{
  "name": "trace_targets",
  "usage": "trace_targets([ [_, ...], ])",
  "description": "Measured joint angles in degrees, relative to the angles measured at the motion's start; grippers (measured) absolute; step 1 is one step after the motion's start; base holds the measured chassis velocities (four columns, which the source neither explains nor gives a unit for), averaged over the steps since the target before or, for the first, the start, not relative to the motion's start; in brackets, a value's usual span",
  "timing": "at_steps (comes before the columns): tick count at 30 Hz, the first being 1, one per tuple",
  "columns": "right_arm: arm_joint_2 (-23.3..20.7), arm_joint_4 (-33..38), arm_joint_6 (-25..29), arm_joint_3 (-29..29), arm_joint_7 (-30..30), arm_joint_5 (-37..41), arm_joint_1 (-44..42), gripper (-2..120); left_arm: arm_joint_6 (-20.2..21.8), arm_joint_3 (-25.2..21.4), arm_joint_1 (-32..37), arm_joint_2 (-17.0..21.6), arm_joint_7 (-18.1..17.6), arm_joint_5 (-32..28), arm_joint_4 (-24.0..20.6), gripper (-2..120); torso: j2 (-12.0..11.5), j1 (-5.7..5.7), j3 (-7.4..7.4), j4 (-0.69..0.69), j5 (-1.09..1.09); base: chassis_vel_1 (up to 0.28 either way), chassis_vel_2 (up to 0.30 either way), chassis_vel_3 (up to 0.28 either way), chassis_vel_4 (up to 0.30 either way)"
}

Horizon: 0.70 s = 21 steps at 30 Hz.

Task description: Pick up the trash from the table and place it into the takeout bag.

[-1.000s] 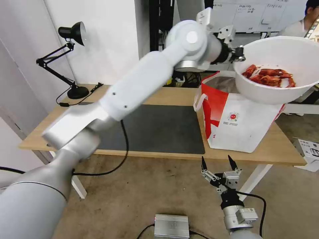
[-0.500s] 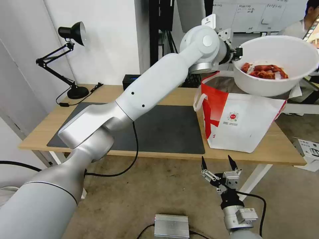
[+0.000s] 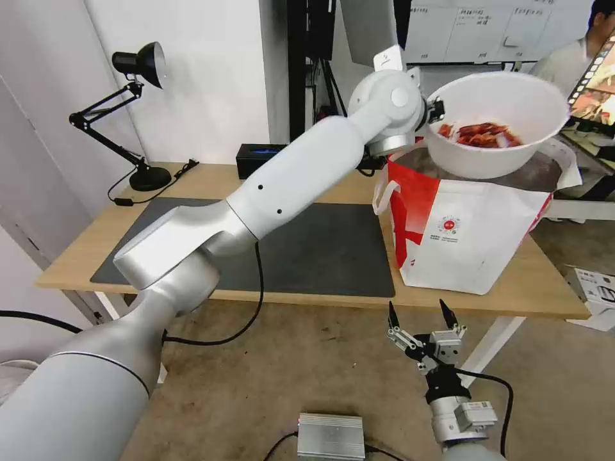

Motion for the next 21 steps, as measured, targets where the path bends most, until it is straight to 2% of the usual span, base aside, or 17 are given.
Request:
trace_targets([
  [7,0.00,0.00,0.00,0.00,0.00,0.00,0.00,100,-1.07,1.12,1.45,0.04,-2.55,1.37,-0.40,0,0.00,0.00,0.00,0.00,0.00,0.000,0.000,0.000,0.000],
  [21,0.00,0.00,0.00,0.00,0.00,0.00,0.00,100,1.76,2.68,1.61,0.11,-2.69,3.48,-1.62,0,0.00,0.00,0.00,0.00,0.00,0.000,0.000,0.000,0.000],
])
